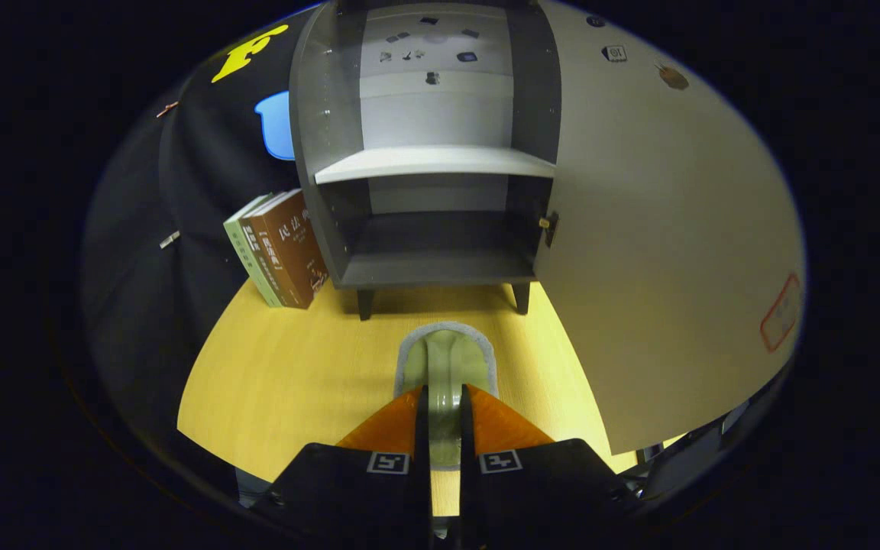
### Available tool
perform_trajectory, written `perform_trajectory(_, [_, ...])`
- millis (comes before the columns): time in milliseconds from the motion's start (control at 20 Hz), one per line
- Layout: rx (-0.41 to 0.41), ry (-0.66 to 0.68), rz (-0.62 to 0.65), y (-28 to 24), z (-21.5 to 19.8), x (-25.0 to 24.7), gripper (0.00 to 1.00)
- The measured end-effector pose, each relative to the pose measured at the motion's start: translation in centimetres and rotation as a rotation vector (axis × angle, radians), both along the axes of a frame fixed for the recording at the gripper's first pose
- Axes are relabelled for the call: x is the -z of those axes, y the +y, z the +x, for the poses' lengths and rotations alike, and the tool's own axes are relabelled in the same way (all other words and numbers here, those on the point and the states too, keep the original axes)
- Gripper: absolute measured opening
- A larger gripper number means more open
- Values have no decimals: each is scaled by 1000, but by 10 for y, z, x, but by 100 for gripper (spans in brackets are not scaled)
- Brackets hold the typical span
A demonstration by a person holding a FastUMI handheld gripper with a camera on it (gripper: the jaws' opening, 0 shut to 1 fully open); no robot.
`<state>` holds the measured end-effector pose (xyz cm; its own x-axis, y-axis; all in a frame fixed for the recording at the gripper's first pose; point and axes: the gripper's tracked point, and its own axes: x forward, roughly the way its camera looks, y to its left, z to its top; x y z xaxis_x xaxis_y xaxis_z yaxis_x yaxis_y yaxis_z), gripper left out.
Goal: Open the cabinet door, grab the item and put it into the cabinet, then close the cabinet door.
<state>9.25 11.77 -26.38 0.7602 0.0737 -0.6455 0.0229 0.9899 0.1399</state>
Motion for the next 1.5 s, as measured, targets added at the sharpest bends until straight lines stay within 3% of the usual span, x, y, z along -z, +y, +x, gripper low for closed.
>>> perform_trajectory(750, [45,-242,45,-12,129,-172,18])
perform_trajectory(1050, [55,-276,52,-9,182,-200,18])
perform_trajectory(1500, [85,-258,48,-12,261,-187,18])
